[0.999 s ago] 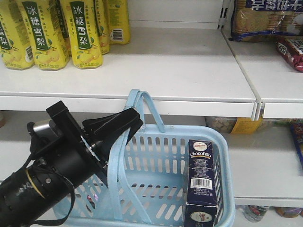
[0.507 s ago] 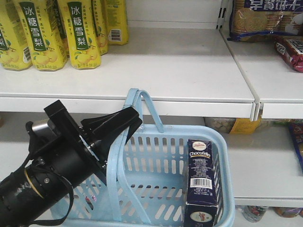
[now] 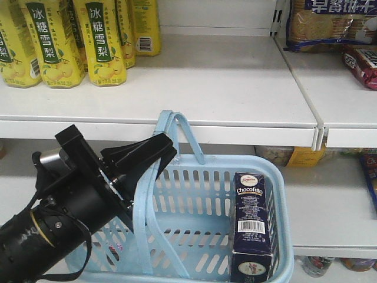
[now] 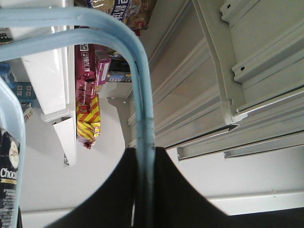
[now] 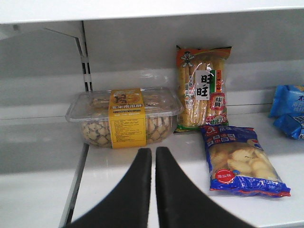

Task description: Left arm holds basket, right arm returns cookies

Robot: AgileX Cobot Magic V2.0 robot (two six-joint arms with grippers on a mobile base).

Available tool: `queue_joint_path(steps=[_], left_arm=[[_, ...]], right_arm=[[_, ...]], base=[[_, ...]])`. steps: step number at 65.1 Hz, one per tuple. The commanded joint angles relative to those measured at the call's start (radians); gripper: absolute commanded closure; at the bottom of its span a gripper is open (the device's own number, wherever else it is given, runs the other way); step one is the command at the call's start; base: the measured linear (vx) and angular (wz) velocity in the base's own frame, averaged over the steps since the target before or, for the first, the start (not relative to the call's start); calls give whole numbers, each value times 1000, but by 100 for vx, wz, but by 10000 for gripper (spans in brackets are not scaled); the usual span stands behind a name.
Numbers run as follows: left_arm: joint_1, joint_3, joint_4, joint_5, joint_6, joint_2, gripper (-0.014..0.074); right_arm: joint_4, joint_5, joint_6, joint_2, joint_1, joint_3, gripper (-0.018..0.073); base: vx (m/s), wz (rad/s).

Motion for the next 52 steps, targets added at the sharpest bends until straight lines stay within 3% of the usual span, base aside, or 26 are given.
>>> queue_joint_path(steps=[1, 52], left_arm=[[15, -38, -133, -103, 34, -21, 599], [15, -38, -133, -103, 34, -21, 599]], right_arm=[[-6, -72, -5, -9, -4, 16, 566], [-6, -81, -5, -9, -4, 16, 566]], base=[[0, 1], [0, 0]])
